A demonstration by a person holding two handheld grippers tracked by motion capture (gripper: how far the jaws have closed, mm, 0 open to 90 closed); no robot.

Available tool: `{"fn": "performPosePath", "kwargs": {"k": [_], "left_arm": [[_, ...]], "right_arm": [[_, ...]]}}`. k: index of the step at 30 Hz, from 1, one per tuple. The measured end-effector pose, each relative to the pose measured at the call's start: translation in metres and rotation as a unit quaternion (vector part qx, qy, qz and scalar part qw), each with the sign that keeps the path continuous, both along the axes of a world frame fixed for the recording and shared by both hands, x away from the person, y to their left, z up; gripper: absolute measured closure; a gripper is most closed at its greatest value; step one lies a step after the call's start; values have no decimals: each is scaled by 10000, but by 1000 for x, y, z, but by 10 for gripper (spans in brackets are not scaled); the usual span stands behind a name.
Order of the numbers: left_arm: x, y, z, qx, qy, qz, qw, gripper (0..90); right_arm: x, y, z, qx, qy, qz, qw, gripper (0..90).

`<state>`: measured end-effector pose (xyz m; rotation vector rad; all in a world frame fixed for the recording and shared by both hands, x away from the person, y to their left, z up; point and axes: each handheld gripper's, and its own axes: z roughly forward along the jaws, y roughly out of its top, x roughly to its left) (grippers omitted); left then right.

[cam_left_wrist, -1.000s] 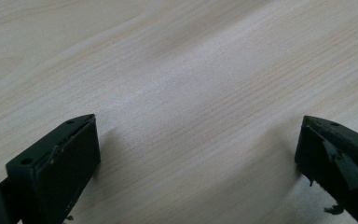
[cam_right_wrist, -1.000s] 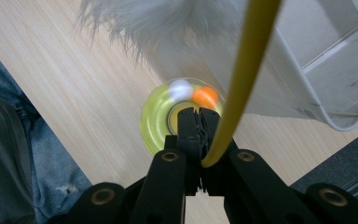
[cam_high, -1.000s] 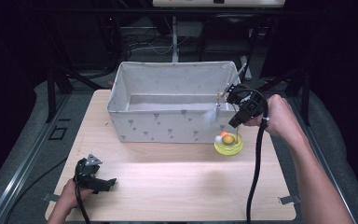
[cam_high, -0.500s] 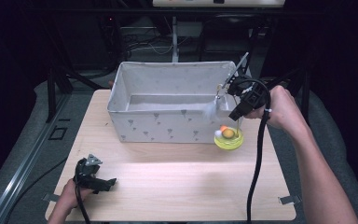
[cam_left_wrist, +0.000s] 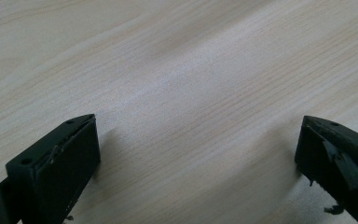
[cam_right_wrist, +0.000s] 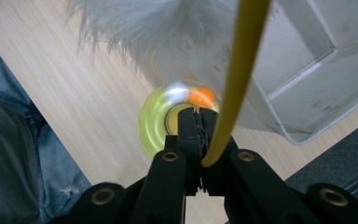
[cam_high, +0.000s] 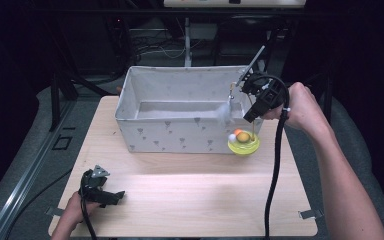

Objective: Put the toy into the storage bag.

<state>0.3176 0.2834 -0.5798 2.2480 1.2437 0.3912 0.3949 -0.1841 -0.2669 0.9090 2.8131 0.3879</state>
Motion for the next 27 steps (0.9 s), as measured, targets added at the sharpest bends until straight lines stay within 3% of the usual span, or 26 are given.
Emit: {"fn": "performPosePath", "kwargs": {"k": [27], "left_arm": [[0, 0, 0, 4, -5, -10, 10000, 0]], "right_arm": [[19, 19, 50, 73, -257, 6, 9996, 880]]}}
